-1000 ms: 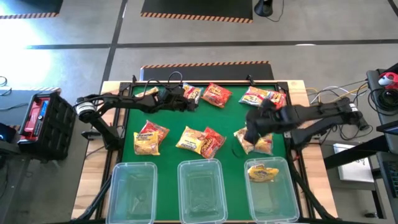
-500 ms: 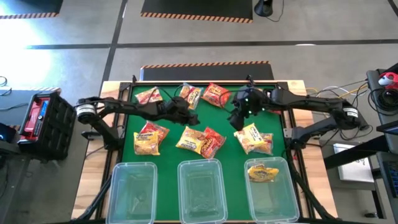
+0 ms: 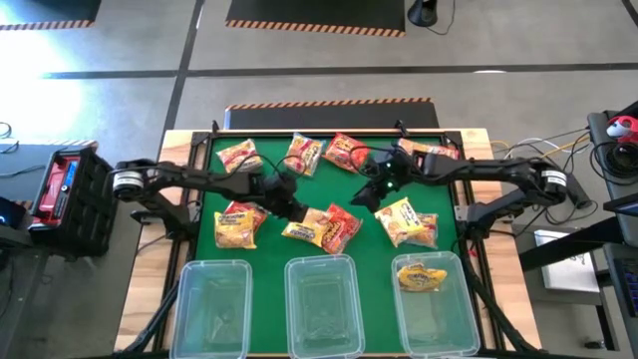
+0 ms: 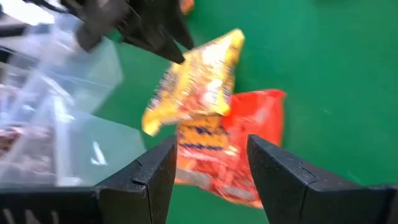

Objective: Sort Maruchan noodles
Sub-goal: Put the yellow noodle pack into the right transparent bin

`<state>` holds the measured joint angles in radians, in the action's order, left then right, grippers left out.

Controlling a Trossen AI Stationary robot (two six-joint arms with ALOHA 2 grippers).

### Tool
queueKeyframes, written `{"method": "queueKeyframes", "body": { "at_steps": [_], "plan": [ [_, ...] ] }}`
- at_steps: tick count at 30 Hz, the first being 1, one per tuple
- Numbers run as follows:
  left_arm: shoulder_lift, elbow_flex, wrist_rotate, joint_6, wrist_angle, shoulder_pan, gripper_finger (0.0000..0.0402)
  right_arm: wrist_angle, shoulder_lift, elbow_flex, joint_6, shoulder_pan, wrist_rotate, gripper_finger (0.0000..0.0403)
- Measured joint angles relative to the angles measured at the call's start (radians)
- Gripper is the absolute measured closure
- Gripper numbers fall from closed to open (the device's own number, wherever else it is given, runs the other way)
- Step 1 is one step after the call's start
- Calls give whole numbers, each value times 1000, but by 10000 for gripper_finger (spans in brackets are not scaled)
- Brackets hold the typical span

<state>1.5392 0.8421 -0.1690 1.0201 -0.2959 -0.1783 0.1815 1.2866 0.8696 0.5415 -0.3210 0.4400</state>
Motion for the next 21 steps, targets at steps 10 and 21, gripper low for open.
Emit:
{"method": "queueKeyframes", "body": {
  "at_steps": [10,21],
  "plan": [
    [-12,0,-31,41,-99,26,255,-86,65,-40,51,12,7,220],
    [41,0,-46,94,-94,36,255,-97,142,-40,112,22,7,220]
  ]
}}
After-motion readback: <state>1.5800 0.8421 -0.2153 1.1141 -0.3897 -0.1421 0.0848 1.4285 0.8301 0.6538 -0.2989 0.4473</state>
